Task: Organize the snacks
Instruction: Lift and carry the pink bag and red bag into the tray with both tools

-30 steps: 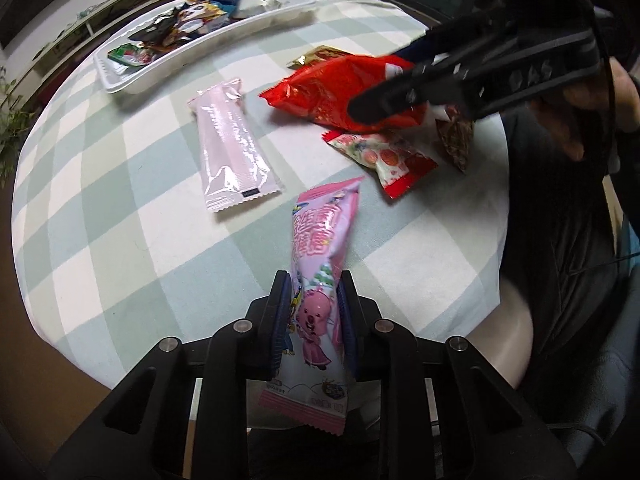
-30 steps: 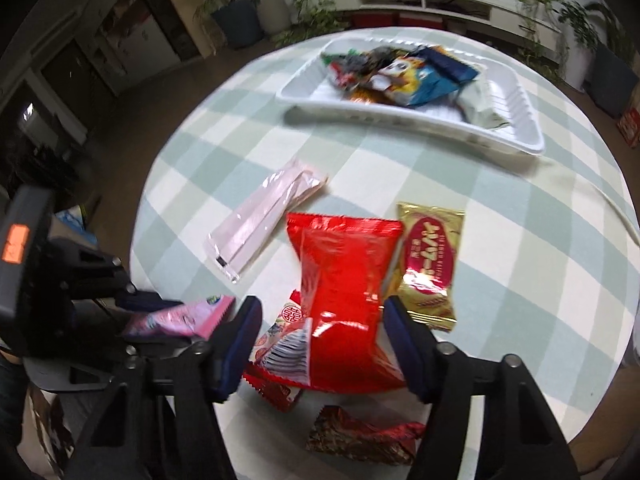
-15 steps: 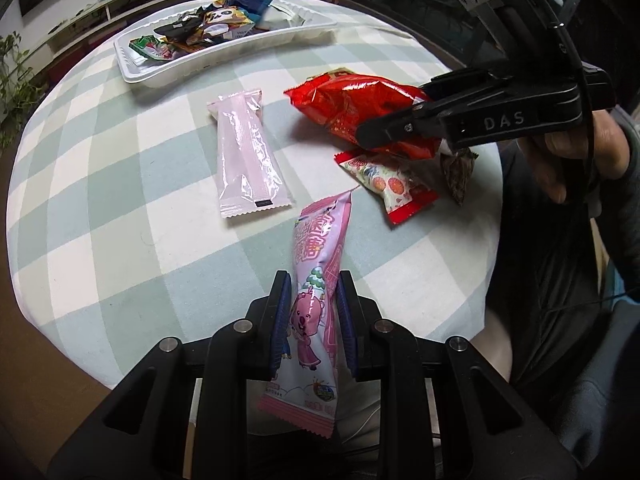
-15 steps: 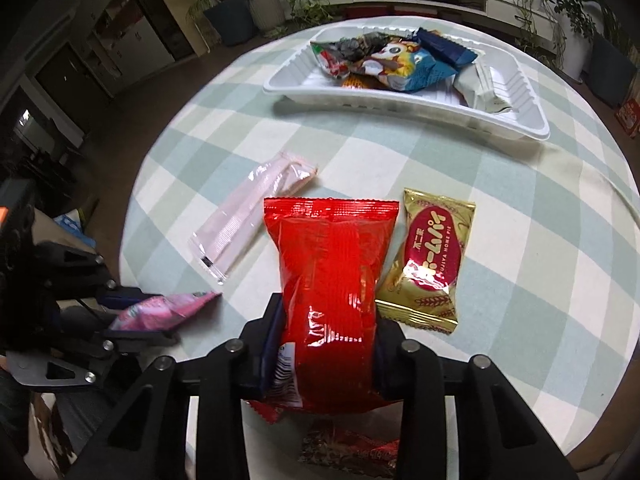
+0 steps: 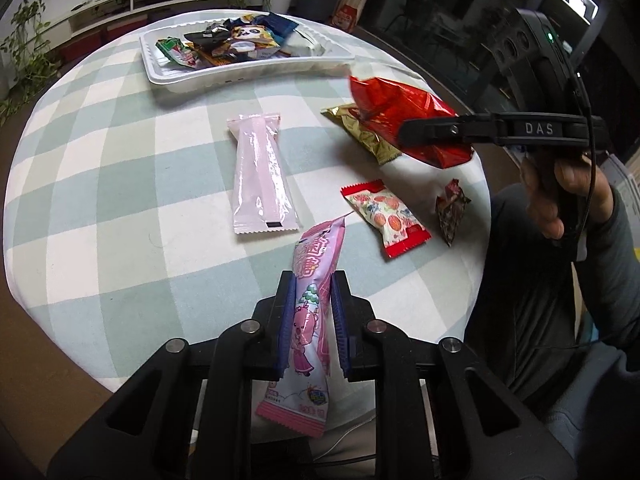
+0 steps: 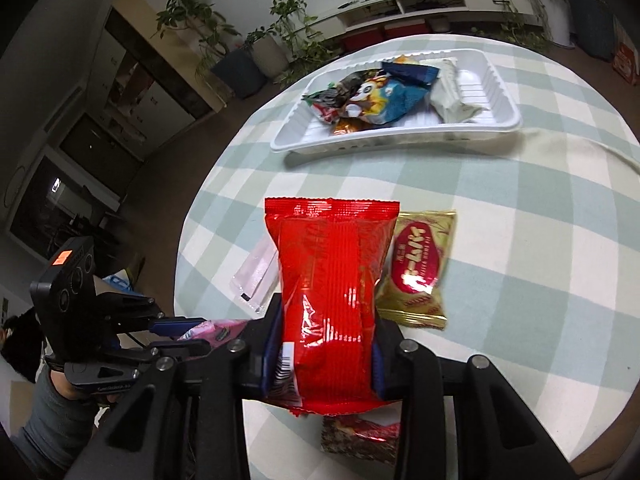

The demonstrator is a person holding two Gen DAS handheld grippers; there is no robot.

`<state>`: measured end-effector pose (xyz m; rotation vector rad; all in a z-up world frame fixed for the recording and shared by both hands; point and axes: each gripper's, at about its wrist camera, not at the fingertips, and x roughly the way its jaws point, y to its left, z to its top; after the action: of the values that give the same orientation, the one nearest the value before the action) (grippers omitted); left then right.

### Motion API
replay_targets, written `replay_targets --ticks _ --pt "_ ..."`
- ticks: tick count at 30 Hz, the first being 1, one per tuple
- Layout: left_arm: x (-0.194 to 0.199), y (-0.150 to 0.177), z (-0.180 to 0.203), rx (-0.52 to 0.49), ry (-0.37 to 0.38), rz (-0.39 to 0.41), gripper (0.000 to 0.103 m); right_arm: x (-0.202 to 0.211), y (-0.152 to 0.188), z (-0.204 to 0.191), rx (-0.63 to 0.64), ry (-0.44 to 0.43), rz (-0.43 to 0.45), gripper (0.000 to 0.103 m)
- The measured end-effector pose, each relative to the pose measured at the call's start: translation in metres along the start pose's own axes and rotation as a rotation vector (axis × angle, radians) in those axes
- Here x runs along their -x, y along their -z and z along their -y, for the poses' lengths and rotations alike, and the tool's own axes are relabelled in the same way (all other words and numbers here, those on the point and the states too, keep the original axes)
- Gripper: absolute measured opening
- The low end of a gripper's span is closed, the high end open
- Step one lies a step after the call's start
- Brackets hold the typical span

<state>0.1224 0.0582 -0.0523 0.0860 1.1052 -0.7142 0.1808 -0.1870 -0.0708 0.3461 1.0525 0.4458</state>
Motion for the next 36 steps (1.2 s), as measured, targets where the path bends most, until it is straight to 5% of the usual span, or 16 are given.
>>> replay_targets --ticks 21,30,36 --pt "0.003 0.001 -0.002 0.027 -0.05 0.031 0.011 0.01 0.01 0.018 -0.058 -0.033 0.04 0.038" --pt "0.013 0.003 -0.01 0.078 0.003 0.075 0.011 0.019 0.01 0.023 -0.087 -0.074 0.08 0.038" --pt "0.032 -0.004 -0.023 0.171 0.124 0.159 0.011 0.032 0.003 0.037 -0.151 -0.12 0.126 0.038"
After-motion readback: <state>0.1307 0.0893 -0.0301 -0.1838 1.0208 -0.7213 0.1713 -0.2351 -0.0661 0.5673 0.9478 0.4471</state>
